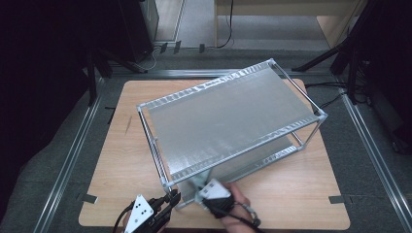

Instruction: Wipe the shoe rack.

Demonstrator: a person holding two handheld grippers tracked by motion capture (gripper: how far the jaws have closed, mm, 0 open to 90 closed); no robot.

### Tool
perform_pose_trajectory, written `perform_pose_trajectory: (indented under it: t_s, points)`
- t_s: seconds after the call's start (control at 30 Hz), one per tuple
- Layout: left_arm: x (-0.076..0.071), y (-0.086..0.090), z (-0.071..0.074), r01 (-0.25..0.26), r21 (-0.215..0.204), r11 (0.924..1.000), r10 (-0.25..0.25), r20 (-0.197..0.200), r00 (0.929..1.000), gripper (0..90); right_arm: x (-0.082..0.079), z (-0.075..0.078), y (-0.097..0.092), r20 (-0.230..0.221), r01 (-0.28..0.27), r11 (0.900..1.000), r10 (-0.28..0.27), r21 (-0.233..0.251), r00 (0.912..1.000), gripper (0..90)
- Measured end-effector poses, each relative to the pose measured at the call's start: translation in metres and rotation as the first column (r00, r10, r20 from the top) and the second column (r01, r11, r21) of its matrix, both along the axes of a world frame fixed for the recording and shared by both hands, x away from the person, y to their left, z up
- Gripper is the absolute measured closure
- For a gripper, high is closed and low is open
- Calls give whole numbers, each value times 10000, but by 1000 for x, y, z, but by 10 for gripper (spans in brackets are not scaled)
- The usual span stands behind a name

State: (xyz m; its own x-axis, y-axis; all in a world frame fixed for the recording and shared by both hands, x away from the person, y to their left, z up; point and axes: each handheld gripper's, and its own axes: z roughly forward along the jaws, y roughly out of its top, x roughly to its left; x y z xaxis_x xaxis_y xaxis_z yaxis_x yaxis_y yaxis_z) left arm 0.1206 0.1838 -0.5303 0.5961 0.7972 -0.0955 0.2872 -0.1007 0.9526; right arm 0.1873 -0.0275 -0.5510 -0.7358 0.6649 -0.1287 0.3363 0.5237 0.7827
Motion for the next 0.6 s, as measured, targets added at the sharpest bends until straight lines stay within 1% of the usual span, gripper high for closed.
perform_pose_trajectory:
  t_s: [0.03, 0.07, 0.1, 0.13, 0.2, 0.27, 0.33, 0.37, 0.4, 0.43, 0.47, 0.5, 0.53, 0.57, 0.6]
  points:
    - [0, 0, 0, 29, 19, 10000, -29, 7, 10000, 798, -6, 0, 9, 52, -336, 9994, 336, -21, 9994, 775]
    - [0, 1, 0, 49, 60, 10000, -49, 13, 10000, 797, -9, 1, 13, -38, -476, 9989, 476, 5, 9989, 775]
    - [0, 1, 0, 53, 87, 9999, -53, 25, 10000, 798, -10, 1, 14, -1, -645, 9979, 645, -64, 9979, 772]
    - [-1, 1, 0, 29, 117, 9999, -29, 45, 10000, 798, -8, 1, 12, -14, -693, 9976, 693, -34, 9976, 772]
    - [-1, 1, 0, 30, 150, 9999, -31, 61, 10000, 799, 3, 0, -1, 36, -291, 9995, 291, -100, 9996, 773]
    - [0, 1, 0, 60, 153, 9999, -61, 84, 9999, 800, 17, 0, -22, -166, 379, 9992, -377, 110, 9992, 773]
    - [0, 1, 0, 54, 168, 9998, -55, 97, 9999, 800, 33, 1, -51, -232, 1283, 9916, -1279, 164, 9915, 774]
    - [0, 1, 0, 50, 163, 9999, -52, 94, 9999, 800, 41, 2, -65, -313, 1700, 9852, -1693, 212, 9851, 773]
    - [0, 2, 0, 54, 165, 9998, -55, 94, 9999, 800, 46, 2, -75, -295, 1989, 9799, -1984, 168, 9797, 773]
    - [0, 2, 0, 53, 162, 9999, -54, 93, 9999, 800, 53, 2, -89, -158, 2404, 9707, -2402, 61, 9706, 773]
    - [0, 2, 0, 36, 163, 9999, -38, 104, 9999, 800, 60, 2, -103, -156, 2826, 9592, -2824, 92, 9592, 773]
    - [0, 2, 0, 24, 173, 9998, -26, 109, 9999, 800, 67, 3, -120, -141, 3288, 9444, -3286, 89, 9443, 772]
    - [1, 3, 0, -11, 206, 9998, 8, 117, 9999, 800, 71, 3, -130, -81, 3541, 9352, -3541, 60, 9352, 772]
    - [1, 4, 0, -39, 223, 9997, 37, 122, 9999, 801, 77, 4, -145, -122, 3954, 9184, -3953, 128, 9185, 772]
    - [1, 5, 0, -98, 283, 9996, 94, 147, 9998, 802, 79, 5, -154, -191, 4201, 9073, -4198, 194, 9074, 772]
